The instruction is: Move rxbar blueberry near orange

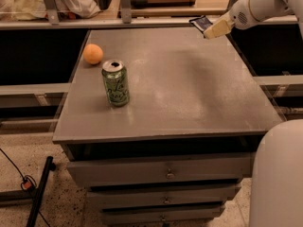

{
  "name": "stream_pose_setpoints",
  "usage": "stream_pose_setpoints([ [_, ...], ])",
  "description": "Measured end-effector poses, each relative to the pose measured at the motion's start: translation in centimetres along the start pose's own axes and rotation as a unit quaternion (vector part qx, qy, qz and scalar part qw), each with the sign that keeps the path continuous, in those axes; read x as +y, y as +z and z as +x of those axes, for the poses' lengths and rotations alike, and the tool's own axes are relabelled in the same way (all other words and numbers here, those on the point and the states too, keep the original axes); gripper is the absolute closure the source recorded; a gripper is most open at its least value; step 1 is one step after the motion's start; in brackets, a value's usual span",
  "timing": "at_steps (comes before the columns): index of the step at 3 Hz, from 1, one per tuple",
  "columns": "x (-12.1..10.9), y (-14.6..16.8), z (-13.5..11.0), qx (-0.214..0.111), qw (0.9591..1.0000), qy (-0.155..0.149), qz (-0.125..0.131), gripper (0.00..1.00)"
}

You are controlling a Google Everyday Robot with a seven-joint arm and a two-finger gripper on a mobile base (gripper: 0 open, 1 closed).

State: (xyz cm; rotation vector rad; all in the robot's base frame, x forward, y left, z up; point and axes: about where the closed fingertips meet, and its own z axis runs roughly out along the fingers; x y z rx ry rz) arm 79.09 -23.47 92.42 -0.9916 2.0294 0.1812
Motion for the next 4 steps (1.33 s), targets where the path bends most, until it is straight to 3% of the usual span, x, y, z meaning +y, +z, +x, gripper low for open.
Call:
stream_pose_setpoints([
  [1,1.1,-0.1,-0.8,0.010,0.9996,-0.023,-0.014,1.00],
  [2,3.2,1.6,-1.9,0.027,0.9971,-0.054,-0.046,1.00],
  [4,7.8,4.4,-5.3,-0.001,0.9886,-0.094,-0.118,1.00],
])
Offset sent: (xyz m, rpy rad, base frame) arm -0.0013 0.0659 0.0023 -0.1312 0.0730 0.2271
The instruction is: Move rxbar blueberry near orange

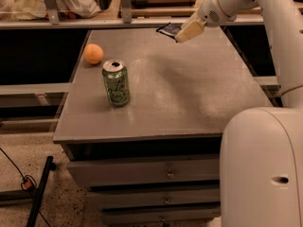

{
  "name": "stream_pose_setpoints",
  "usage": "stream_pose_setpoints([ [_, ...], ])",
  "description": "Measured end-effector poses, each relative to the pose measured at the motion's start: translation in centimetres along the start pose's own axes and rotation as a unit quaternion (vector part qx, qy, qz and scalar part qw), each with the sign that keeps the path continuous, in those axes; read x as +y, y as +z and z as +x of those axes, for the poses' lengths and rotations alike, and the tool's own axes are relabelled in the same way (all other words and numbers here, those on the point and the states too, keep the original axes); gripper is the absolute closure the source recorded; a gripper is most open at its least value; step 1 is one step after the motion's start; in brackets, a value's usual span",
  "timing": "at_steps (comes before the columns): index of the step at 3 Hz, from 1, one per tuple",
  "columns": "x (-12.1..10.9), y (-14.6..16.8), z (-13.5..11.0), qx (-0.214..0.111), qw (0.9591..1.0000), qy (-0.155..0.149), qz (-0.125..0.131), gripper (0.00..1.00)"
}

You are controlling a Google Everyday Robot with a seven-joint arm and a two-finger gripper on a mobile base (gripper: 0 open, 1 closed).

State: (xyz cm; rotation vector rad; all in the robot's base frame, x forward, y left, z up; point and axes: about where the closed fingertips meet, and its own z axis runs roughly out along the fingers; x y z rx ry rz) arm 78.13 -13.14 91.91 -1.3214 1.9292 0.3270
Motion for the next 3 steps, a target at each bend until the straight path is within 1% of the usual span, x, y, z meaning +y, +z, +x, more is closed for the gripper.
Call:
stream_pose_setpoints([
  [1,1.3,0.6,-1.9,-0.027,0.9991,-0.021,-0.025,1.00],
  [2,2.2,1.7,-3.4,-0.042,0.9977,-0.036,-0.040,1.00],
  [3,2.3,2.6,-4.9,-0.055,0.9973,-0.038,-0.031,1.00],
])
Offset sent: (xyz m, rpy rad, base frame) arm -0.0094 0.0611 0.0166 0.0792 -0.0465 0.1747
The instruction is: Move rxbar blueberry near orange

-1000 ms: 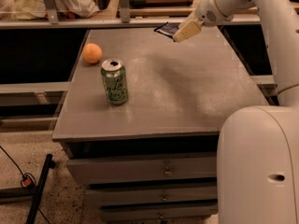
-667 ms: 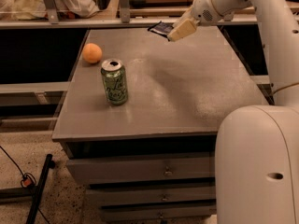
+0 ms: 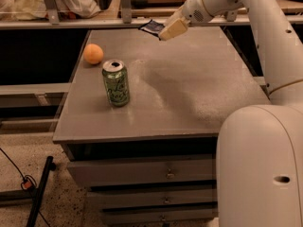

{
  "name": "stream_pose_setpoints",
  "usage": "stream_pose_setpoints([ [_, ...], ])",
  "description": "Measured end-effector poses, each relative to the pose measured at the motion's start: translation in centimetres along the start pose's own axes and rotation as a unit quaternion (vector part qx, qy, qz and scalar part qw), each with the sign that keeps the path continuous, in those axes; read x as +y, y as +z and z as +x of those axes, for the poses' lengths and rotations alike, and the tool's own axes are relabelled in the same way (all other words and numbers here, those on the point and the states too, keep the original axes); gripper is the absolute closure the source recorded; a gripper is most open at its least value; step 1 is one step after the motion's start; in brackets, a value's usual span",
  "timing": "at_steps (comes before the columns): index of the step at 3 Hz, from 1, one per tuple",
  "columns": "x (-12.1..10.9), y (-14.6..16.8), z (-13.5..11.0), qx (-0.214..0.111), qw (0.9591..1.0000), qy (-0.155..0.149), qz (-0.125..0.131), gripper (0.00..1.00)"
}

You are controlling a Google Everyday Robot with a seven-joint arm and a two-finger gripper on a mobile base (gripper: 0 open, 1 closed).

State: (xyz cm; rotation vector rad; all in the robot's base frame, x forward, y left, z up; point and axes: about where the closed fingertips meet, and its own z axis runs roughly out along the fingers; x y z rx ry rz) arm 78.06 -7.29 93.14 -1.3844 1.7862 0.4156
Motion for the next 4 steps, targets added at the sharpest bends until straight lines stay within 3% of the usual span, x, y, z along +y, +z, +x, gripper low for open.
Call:
stream_pose_setpoints([
  [1,0.1,0.9,-1.1,-0.003,0.9997,0.008,0.024,1.00],
  [2,4.2,6.5,-2.1,-0.002,0.9993,0.036,0.008,1.00],
  [4,5.3,7.9,-2.8,-0.016,0.9992,0.035,-0.013,1.00],
])
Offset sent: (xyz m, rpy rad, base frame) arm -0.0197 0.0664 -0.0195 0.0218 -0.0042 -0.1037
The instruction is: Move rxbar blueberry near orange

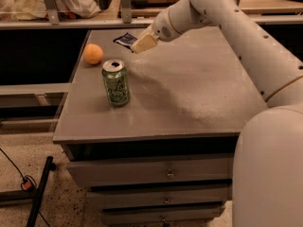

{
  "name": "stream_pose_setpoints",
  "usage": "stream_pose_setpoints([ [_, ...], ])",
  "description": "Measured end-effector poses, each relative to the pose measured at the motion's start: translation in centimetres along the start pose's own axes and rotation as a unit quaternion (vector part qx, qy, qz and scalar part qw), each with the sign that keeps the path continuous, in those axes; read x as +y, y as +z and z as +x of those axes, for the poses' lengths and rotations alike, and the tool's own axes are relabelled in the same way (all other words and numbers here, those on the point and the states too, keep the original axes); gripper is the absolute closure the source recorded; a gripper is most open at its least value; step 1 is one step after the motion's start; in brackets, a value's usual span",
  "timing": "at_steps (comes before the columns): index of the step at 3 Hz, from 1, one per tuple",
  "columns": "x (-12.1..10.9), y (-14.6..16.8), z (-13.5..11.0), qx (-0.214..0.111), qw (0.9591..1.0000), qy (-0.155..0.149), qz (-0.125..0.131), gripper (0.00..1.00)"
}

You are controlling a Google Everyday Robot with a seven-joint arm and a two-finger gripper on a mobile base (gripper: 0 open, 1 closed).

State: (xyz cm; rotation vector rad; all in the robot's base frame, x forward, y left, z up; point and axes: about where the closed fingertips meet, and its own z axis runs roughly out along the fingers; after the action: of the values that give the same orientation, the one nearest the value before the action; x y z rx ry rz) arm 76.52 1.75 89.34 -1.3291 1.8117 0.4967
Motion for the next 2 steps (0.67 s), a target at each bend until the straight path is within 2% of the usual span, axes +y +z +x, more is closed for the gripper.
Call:
stream_pose_setpoints([
  [1,1.50,1.61,-0.72,-0.014,0.9995,-0.002,-0.027,1.00],
  [2,1.71,1.81,-0.75,-0.015,0.9994,-0.002,-0.030,1.00],
])
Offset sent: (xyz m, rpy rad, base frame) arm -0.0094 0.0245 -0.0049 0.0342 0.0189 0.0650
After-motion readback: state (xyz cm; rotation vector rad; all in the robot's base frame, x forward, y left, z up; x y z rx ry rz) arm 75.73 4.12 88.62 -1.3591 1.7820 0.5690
